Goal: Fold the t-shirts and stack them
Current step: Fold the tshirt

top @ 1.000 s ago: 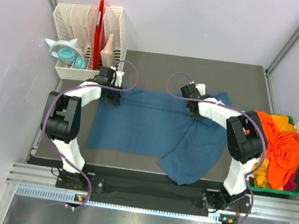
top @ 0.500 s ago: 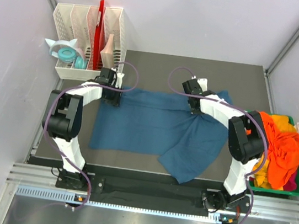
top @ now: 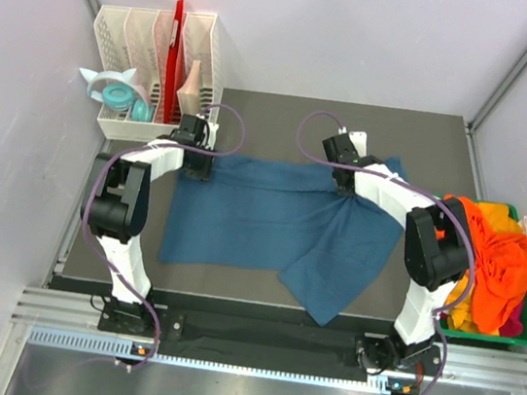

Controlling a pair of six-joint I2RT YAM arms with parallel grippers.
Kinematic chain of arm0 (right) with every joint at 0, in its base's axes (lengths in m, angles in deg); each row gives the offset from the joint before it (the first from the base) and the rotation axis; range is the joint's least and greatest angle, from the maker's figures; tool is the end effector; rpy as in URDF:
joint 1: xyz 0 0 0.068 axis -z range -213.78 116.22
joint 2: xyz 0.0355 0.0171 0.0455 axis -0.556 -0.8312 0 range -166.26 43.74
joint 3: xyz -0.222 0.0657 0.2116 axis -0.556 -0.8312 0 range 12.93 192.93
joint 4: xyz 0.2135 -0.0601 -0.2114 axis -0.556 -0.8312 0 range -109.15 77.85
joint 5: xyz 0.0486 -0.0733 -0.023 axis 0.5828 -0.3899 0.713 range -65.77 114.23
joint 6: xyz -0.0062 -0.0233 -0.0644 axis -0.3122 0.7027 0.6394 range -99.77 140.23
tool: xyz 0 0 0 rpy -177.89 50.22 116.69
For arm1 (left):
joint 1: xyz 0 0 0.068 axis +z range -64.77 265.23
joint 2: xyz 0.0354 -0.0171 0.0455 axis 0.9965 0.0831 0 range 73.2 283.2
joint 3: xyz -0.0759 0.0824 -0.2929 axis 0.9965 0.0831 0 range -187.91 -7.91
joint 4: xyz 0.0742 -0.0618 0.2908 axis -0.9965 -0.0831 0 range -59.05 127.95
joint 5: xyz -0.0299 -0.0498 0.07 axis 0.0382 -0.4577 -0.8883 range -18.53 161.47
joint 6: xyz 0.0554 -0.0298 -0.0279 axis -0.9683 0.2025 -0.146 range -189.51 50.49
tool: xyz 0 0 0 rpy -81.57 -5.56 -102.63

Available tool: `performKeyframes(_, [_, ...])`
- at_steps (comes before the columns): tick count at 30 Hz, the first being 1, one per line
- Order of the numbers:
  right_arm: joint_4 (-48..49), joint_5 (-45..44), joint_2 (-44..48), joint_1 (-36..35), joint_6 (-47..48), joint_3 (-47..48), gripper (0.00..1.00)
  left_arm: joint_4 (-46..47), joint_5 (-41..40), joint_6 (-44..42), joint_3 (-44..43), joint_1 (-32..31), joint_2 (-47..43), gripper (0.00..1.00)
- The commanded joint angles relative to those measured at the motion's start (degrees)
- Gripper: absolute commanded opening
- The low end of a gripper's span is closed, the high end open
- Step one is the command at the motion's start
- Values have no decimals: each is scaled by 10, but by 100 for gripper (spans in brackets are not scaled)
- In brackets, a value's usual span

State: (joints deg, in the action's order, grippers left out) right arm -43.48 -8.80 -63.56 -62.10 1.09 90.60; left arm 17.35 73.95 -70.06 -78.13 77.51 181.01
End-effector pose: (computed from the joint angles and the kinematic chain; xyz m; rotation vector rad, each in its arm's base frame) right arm 0.4137 0.1885 0.2078 -0.0083 2.4337 -0.4060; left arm 0.4458 -0.0629 0.1638 0.2028 2.5803 -0.1019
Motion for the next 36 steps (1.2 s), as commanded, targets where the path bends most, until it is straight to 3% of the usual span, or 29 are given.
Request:
performKeyframes(1, [6,-3,20,4,4,3,23,7,9,1,-19,-1,1,41])
performKeyframes(10, [11,1,14,4,1,-1,26,3,22,-1,-40,-1,-13,41])
performKeyframes(13, [9,1,11,4,-2,-3,20,3,18,4,-51,-1,-7,41])
performKeyframes(16, [12,-2,12,4,-4,-10,1,5,6,5,-63,-1,5,41])
performKeyframes(17, [12,-4,13,4,-6,-13,0,1,-1,5,-71,-1,16,41])
performKeyframes(24, [8,-29,26,10,0,22,0,-1,-48,4,-76,-1,46,41])
performKeyframes(36, [-22,-39,-35,50,13,142,0,8,-85,-2,-56,-1,62,40])
